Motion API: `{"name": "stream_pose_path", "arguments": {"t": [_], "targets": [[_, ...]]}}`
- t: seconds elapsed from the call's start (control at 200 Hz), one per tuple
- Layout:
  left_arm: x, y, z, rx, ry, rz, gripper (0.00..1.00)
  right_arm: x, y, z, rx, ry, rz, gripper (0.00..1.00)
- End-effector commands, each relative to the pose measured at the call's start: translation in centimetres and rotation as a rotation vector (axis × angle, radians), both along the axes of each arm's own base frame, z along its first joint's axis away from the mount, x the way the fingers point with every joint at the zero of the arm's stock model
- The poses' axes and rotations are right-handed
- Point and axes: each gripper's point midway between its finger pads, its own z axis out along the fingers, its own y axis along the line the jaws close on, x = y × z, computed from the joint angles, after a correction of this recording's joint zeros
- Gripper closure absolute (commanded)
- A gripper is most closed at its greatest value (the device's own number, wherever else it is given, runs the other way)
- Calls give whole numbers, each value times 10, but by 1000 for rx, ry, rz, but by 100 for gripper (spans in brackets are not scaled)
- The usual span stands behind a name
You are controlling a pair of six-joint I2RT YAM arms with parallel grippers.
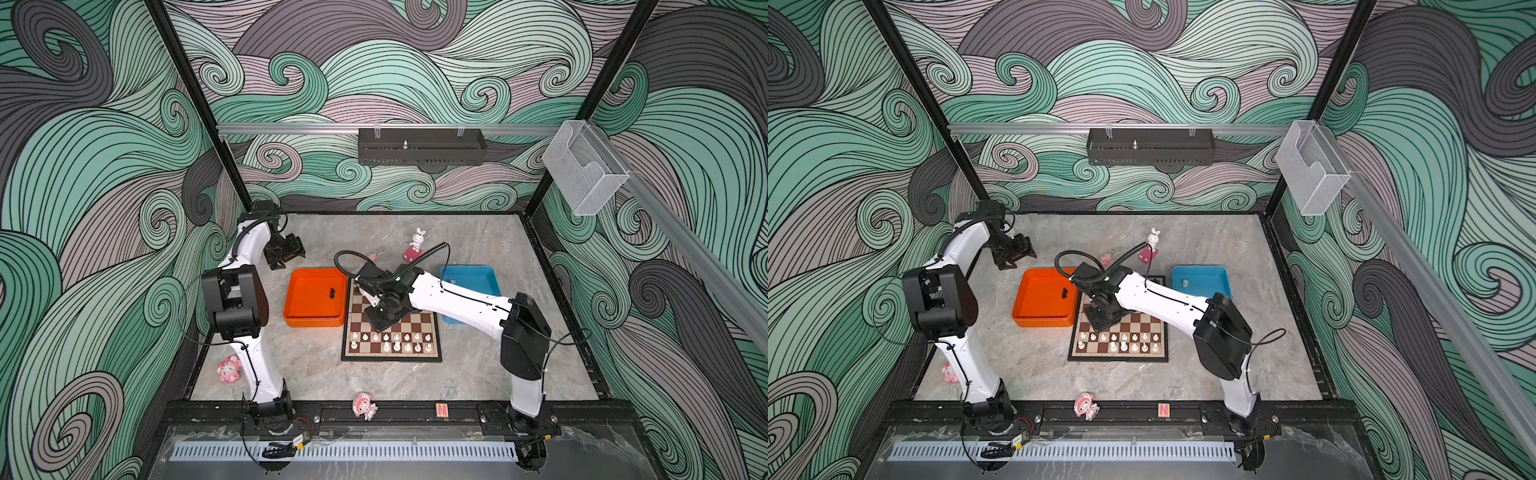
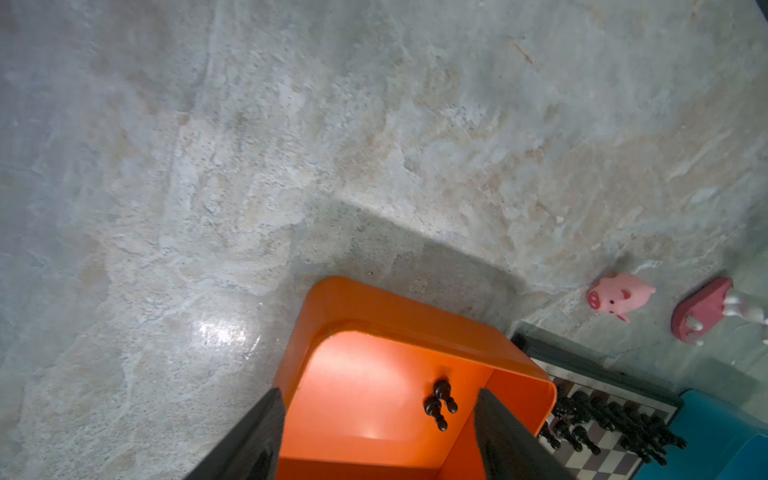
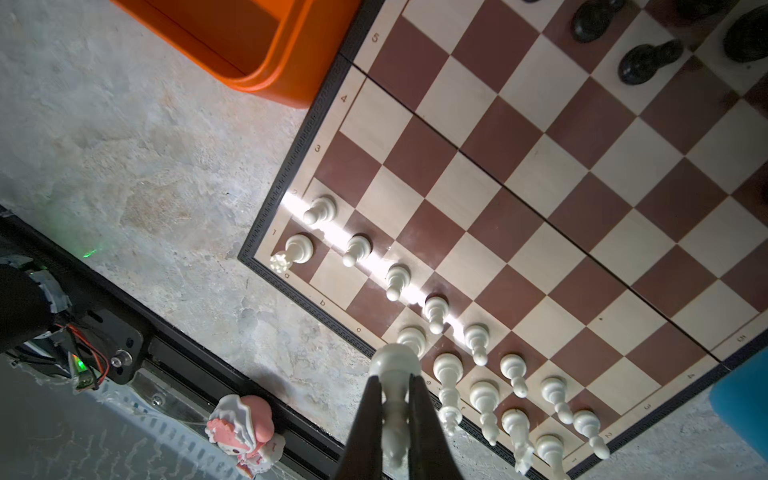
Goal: Set up the chess pieces on the board
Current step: 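Lift the white pawn and carry it over the white pawn row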
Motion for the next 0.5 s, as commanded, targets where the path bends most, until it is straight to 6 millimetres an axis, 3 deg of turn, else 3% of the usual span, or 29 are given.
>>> {"name": "stream_pose_path", "arguments": {"t": [0.0, 0.235, 0.495], "targets": [[1, 5, -5, -40, 7, 34, 25, -12, 3, -10, -8, 28, 5, 90], [1, 2, -7, -65, 5, 35, 25, -32, 4, -27, -49, 52, 40, 90], [2, -1, -8, -82, 0, 32, 25, -34, 3, -40, -79, 66, 55, 89]]}}
